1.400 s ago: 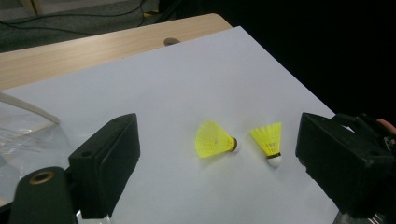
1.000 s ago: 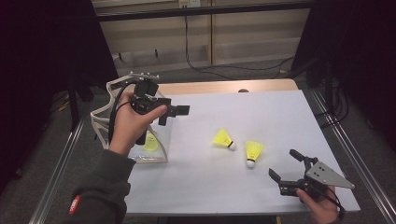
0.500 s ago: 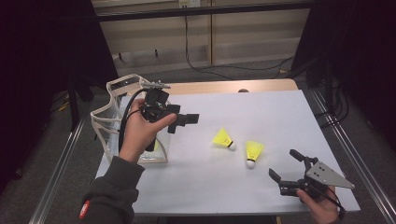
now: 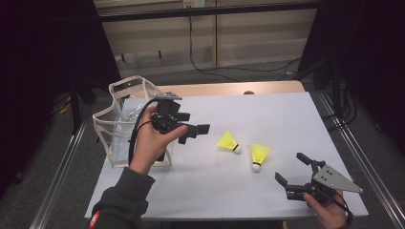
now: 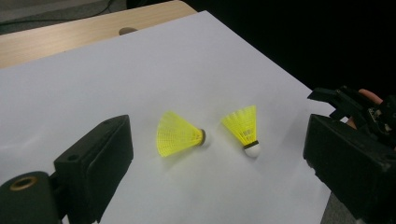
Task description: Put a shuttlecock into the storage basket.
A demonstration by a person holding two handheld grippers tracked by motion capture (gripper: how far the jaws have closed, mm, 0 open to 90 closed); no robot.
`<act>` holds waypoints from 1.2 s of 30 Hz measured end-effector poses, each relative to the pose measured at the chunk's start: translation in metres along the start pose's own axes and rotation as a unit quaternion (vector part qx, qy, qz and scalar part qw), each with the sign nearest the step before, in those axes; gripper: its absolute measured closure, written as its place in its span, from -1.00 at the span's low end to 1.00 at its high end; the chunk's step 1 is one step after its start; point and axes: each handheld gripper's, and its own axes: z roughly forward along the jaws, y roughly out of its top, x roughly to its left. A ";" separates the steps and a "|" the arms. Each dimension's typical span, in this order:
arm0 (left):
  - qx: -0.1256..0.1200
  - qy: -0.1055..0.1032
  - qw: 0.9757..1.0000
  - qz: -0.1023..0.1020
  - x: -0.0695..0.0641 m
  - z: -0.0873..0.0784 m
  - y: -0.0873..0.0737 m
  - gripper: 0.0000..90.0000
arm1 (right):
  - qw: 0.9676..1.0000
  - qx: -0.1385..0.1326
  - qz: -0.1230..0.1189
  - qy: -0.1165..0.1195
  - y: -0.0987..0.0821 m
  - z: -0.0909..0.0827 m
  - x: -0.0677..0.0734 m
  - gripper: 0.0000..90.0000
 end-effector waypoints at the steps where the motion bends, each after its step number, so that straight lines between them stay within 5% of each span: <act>1: 0.002 -0.002 1.000 0.002 0.000 0.000 -0.001 -0.82 | 1.000 0.000 0.000 0.000 0.000 0.000 0.000 -0.96; 36: -0.002 0.000 1.000 0.021 -0.008 0.038 -0.038 -0.92 | 1.000 -0.002 0.000 0.001 0.000 0.000 0.000 -0.96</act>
